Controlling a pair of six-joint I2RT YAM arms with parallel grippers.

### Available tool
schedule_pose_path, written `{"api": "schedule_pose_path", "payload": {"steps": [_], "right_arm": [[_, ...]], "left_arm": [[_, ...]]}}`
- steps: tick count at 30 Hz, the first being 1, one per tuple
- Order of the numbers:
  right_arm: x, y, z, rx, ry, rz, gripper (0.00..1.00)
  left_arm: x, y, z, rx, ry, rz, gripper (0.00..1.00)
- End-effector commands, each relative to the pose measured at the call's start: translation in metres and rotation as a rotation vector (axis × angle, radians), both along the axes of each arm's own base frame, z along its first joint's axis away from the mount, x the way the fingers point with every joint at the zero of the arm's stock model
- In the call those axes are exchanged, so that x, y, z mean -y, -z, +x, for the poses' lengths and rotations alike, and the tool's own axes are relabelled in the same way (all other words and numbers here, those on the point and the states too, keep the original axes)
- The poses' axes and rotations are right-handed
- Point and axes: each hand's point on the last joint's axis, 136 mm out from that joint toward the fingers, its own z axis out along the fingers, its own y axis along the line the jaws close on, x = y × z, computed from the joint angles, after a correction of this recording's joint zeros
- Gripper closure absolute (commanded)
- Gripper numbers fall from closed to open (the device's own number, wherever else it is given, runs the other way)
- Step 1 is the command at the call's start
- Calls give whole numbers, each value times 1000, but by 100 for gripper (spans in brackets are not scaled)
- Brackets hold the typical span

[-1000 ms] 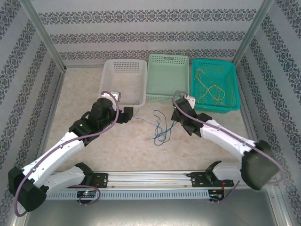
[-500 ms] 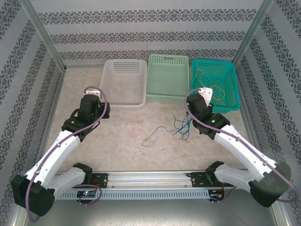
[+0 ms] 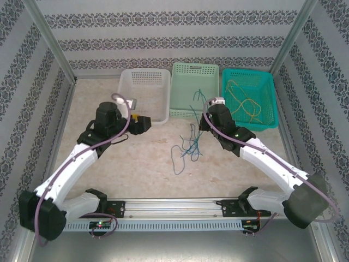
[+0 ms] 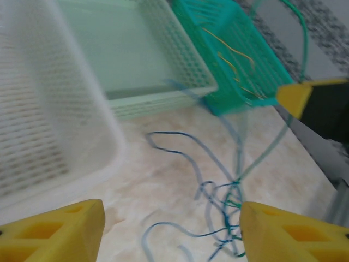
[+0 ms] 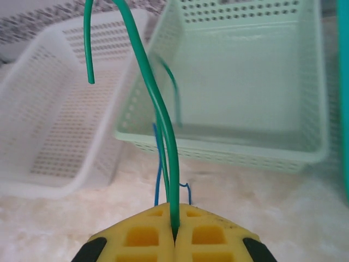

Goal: Untangle the cables

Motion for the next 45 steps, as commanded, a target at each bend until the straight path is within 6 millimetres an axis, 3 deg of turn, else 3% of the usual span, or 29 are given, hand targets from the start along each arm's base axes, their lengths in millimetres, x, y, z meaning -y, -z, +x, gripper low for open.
{"api": "schedule_pose_path", "payload": {"steps": [1,4,10,14,19,28,33,45], "right_arm": [[-31,-31,8,93,-146,107,97],[-40,-31,11,88,-195,145,98],[-39,-24,16,61,-187,210,100],[-37,-38,13,117,-206,258,100],[-28,-50,4,174,-226,281,100],[-31,-21,-17,150,-281,241,100],[-20,-5,-30,182,-258,226,100],[-10,-5,-42,221,-243,218,100]], "left_arm": [[41,-27,-6,66,196,-85,36],[54,-33,1,116,220,-101,35],[70,-21,14,52,233,-119,36],[82,-4,16,-3,220,-72,37],[81,31,26,-172,130,-5,36],[92,88,47,-436,46,15,40],[91,117,53,-551,-16,36,42],[91,132,56,-565,-92,95,43]]}}
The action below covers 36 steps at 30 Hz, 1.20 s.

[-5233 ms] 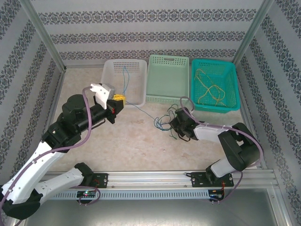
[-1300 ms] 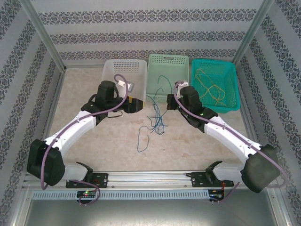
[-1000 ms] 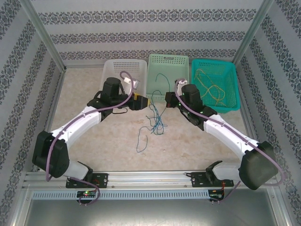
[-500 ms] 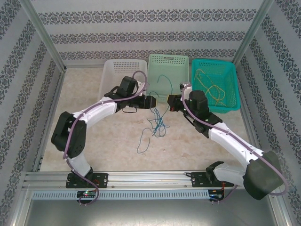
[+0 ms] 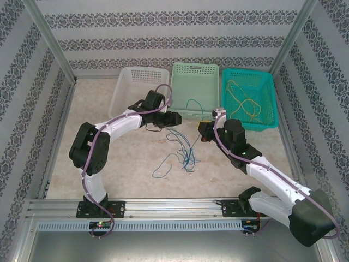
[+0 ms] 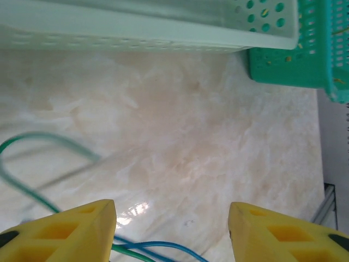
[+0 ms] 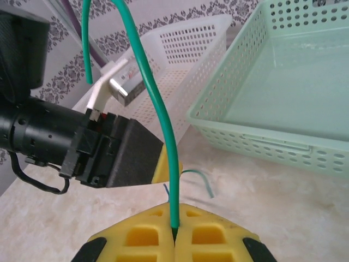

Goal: Untangle the cables

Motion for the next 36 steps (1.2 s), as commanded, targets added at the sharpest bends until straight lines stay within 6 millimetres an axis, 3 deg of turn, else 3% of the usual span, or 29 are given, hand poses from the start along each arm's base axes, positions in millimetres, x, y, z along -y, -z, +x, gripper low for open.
{"api": "schedule_pose_path", "payload": {"steps": [1,9,13,17,24,30,36], "right_arm": [[0,-13,1,66,13,9,100],[13,-14,6,102,82,-28,100],[29,-30,3,166,123,-32,100],[30,-37,-2,179,96,-40,100],[19,-35,-3,161,36,0,100],[14,-43,-5,153,-16,11,100],[16,-54,-6,154,-41,43,100]], "left_arm": [[6,8,-4,-40,-12,48,43],[0,1,-12,-18,-14,109,43],[-1,4,-22,-43,-8,102,42],[6,-2,-24,-24,3,59,42],[49,-26,-45,168,311,72,38],[54,-37,-55,324,471,89,35],[46,-25,-60,367,558,162,35]]}}
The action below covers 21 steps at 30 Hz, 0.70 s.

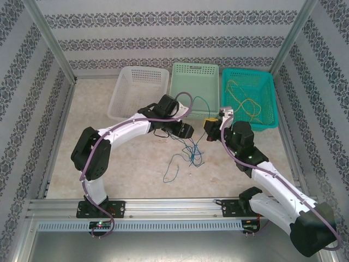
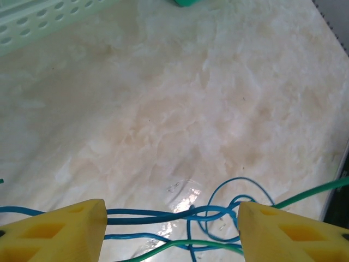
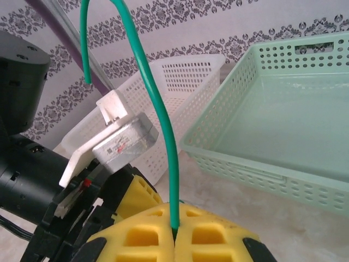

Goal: Untangle the cables

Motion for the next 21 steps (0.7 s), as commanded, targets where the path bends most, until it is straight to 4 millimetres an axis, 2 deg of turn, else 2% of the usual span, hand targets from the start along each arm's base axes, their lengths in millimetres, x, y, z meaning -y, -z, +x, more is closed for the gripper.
{"api": "schedule_pose_path", "payload": {"steps": [1,7,9,16,19,21], "right_arm": [[-7,-29,-4,45,-58,47,100],[-8,-32,-3,26,-77,74,100],[-7,-32,-3,26,-71,72,100],[1,-25,1,5,-18,32,100],[4,-23,3,12,2,26,100],[5,-24,3,19,8,22,100]], "left_arm": [[-7,-3,-7,89,93,47,35],[-11,5,-4,72,71,92,34],[-16,6,5,46,-19,105,36],[-19,-29,9,-91,-264,-16,32],[-14,-38,1,-185,-319,-86,31],[-11,-38,-4,-253,-340,-122,32]]}}
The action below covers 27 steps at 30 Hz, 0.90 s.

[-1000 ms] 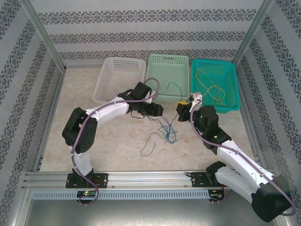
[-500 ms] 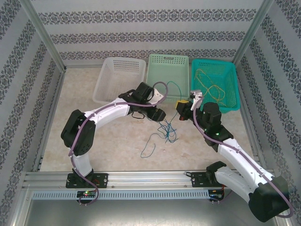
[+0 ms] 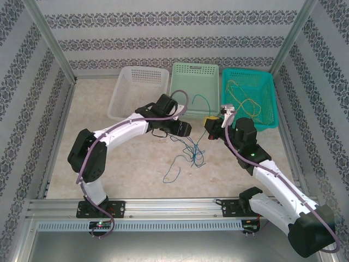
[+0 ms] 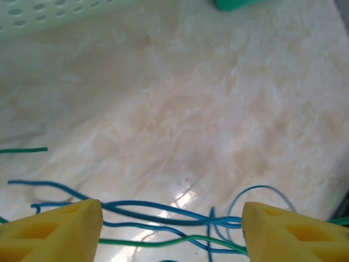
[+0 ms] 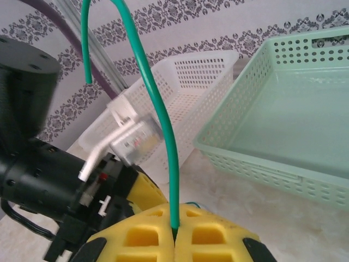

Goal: Untangle the cables

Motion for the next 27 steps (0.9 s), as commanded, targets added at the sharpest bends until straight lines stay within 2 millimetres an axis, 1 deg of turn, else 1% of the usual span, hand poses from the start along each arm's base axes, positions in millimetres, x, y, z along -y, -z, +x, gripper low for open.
{"api": "schedule_pose_path", "payload": {"steps": [1,6,9,12,15,18,21,23,27], "right_arm": [[6,-18,5,60,36,-4,100],[10,-20,6,78,56,-15,100],[11,-21,7,92,71,-24,100],[10,-24,7,107,72,-29,100],[5,-24,6,111,58,-28,100],[1,-24,5,114,44,-27,100],[-2,-27,2,120,32,-21,100],[-1,-29,0,127,34,-18,100],[5,-31,-1,140,60,-21,100]], "left_arm": [[4,-20,-8,-129,-110,-124,31],[6,-20,-14,-224,-197,-224,30],[13,-20,-18,-287,-217,-299,29],[17,-16,-16,-317,-249,-346,28],[18,-15,-10,-306,-263,-347,28],[25,-13,-4,-318,-262,-368,30],[26,-9,3,-307,-275,-356,31],[27,-5,6,-310,-279,-353,34],[27,3,3,-335,-284,-357,36]]}}
